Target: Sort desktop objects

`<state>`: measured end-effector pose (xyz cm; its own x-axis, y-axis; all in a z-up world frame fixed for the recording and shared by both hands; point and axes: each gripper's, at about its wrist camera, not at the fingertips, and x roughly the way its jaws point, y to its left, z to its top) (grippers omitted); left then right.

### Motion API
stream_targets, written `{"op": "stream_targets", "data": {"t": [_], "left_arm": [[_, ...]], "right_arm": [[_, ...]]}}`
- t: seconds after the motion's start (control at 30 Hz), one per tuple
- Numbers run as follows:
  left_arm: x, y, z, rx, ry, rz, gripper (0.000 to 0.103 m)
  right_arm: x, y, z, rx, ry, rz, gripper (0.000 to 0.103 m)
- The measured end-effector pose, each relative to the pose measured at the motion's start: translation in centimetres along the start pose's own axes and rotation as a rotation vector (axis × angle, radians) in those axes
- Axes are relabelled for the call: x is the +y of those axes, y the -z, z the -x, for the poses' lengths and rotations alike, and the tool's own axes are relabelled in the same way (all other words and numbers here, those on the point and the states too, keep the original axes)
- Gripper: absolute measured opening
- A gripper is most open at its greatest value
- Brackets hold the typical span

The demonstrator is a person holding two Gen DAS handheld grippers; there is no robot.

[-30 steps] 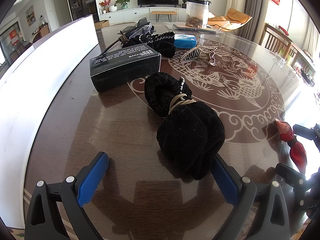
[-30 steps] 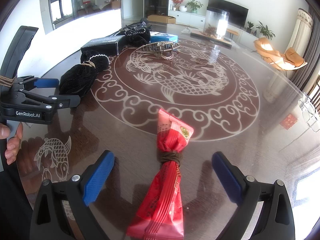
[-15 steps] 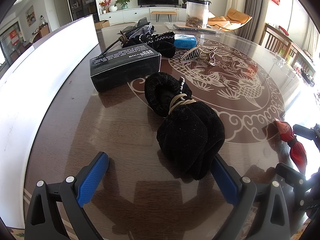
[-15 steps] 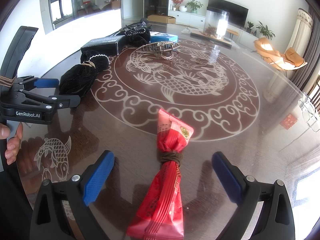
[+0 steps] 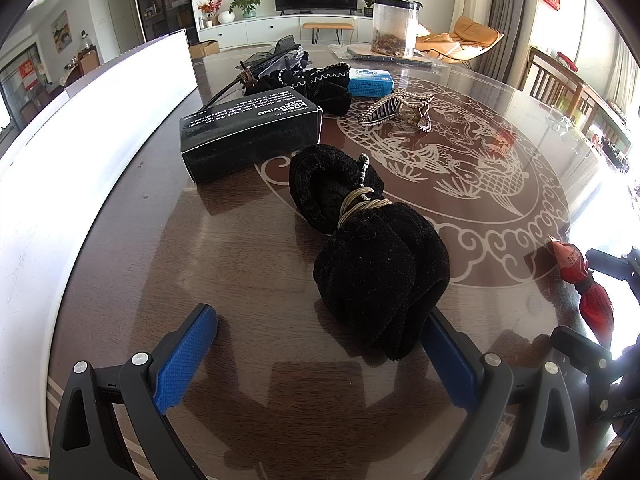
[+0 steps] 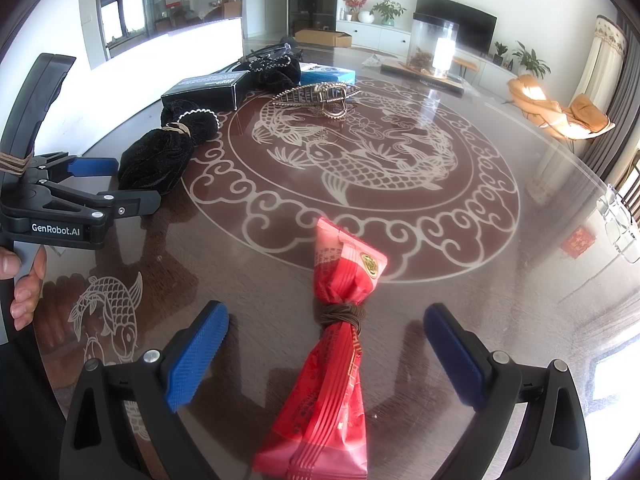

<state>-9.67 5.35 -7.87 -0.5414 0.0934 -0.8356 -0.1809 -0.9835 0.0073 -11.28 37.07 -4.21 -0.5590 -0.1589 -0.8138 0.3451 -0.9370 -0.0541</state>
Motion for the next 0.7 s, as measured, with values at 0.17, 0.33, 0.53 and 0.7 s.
{"op": "stream_targets", "data": {"t": [0.17, 0.33, 0.53, 0.7], "left_arm": [[0.01, 0.01, 0.01, 0.0, 0.0, 0.0, 0.101], [0.02, 0.01, 0.01, 0.0, 0.0, 0.0, 0.102], [0.02, 0.02, 0.02, 0.0, 0.0, 0.0, 0.102], [-0.04, 0.08, 0.12, -0.001, 0.014, -0.005, 0.099]], "right_arm": [[0.01, 0.01, -0.01, 0.0, 0.0, -0.001, 0.099], [-0.01, 0.04, -0.02, 0.0, 0.0, -0.001, 0.099], [-0.03, 0.08, -0.02, 0.0, 0.0, -0.001, 0.099], [-0.35, 0.12, -0.23, 0.012, -0.024, -0.017, 0.099]]}}
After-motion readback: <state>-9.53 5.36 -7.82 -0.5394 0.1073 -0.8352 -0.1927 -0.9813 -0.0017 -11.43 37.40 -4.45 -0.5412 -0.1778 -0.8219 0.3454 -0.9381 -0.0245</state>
